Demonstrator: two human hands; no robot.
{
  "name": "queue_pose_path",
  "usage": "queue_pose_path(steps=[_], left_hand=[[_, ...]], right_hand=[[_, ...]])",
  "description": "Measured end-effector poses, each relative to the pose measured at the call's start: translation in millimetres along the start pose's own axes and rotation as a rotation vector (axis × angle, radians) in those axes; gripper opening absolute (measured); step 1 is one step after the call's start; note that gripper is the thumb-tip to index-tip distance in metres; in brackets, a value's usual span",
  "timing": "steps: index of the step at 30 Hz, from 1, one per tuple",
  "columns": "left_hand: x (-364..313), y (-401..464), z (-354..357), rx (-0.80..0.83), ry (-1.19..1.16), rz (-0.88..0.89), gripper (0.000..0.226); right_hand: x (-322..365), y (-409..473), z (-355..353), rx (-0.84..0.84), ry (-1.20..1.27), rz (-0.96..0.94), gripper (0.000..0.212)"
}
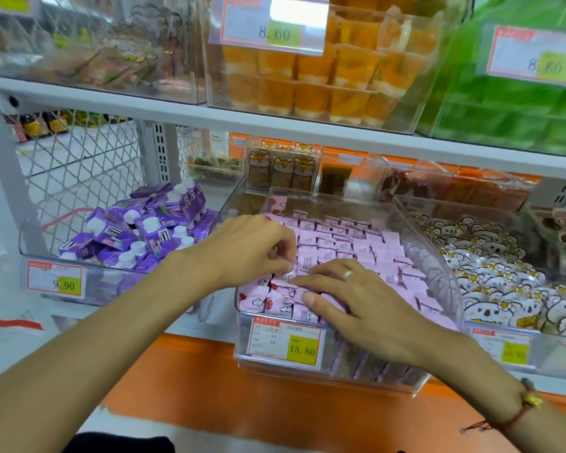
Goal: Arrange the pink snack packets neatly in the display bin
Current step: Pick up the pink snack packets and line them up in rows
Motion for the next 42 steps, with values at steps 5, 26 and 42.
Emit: queue_pose_path(steps=[5, 26, 42], left_hand=[[-5, -6, 6, -0.091, 0.046, -0.019, 0.007], [20, -34, -26, -0.672, -1.314, -0.957, 0.022], [-6, -24, -34, -0.173, -0.999, -0.395, 0.048]], right_hand=[[-1, 0, 1, 0.014, -0.006, 0.001, 0.053], [-8, -1, -46, -0.628, 0.558, 0.259, 0.068], [-16, -6, -29, -0.465, 1.471, 0.849, 0.038]])
Point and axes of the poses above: each hand's wrist, its own y-axis towards the middle knuckle, its own z-axis out of the palm, x = y × z, the point moved 6 cm from there along y, towards the middle knuckle, and after that the axes turned 13 degrees about -x, right-handed, at the moved point
